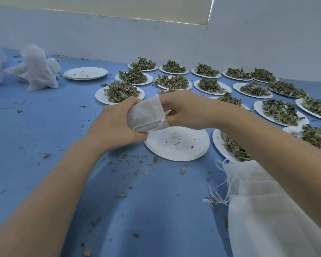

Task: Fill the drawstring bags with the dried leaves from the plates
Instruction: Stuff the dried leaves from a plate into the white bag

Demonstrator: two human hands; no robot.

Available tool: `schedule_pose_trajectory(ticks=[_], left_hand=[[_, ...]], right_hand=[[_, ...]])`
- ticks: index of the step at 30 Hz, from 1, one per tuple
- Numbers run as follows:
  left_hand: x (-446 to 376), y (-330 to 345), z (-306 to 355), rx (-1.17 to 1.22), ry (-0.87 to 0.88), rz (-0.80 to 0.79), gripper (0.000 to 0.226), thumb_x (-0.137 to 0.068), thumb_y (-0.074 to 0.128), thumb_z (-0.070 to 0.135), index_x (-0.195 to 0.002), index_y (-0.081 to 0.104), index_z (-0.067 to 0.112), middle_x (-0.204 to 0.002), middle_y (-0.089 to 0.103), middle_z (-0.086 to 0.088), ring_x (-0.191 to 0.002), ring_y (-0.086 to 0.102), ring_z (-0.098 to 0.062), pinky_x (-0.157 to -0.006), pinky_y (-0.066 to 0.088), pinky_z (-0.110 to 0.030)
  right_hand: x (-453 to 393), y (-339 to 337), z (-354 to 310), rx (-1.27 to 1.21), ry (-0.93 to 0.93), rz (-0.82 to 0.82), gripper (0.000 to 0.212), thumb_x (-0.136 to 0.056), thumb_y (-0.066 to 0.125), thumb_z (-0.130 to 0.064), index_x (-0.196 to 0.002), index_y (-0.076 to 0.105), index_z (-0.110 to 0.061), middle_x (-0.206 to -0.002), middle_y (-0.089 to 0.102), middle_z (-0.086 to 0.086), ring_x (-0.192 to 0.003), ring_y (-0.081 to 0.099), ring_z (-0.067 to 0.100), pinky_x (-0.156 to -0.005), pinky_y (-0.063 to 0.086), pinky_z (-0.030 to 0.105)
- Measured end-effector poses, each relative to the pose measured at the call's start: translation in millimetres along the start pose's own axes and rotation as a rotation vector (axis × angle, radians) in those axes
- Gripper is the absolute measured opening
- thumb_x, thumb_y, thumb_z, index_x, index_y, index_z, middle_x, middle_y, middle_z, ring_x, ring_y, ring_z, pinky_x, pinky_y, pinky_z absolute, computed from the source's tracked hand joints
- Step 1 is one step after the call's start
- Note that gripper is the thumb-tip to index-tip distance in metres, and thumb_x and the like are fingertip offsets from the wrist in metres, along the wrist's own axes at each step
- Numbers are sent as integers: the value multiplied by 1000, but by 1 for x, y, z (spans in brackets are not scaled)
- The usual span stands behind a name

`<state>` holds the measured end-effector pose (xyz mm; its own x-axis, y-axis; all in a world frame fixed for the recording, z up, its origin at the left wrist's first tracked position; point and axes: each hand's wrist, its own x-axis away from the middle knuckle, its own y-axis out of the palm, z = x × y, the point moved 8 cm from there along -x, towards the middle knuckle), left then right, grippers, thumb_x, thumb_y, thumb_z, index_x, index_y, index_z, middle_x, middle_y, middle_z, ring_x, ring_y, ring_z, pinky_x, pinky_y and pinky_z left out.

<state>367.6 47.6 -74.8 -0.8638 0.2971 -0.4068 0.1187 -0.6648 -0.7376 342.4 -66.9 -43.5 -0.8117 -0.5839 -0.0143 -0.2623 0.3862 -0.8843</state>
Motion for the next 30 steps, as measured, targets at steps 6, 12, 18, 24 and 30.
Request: schedule_pose_trajectory(ticks=[6,12,18,24,30], left_hand=[[2,5,-9,-88,-65,-56,58,-62,77,34,-113,50,35,-88,53,13,-86,49,-16,-72,45,-33],[1,5,-17,-63,-134,-36,60,-64,74,36,-118,48,35,-90,50,9,-87,46,-17,-71,38,-30],[2,9,-14,-68,-175,-21,59,-69,72,35,-122,46,30,-97,49,7,-88,44,-17,-70,37,-30],[-1,-13,-17,19,-252,88,45,-69,69,34,-108,47,27,-84,50,9,-72,43,-3,-52,32,-24],[-16,-70,-43,84,-352,229,52,-69,68,37,-113,43,24,-98,51,4,-81,48,-14,-54,31,-23]], right_hand=[[36,-22,32,-32,206,317,22,-88,60,-21,-109,66,-22,-102,67,-14,-97,61,-1,-82,48,13],[54,20,75,258,668,-150,146,-36,54,-90,-150,-3,-20,-152,21,10,-136,27,31,-102,32,42],[46,36,80,204,679,-135,149,-39,62,-87,-148,-12,-19,-150,26,13,-133,32,33,-101,34,43],[36,16,57,205,547,-17,141,-40,63,-85,-149,3,-18,-149,28,11,-131,33,31,-95,38,38],[-22,-22,17,276,409,106,128,-45,62,-85,-144,23,-15,-140,40,9,-124,40,30,-95,42,41]])
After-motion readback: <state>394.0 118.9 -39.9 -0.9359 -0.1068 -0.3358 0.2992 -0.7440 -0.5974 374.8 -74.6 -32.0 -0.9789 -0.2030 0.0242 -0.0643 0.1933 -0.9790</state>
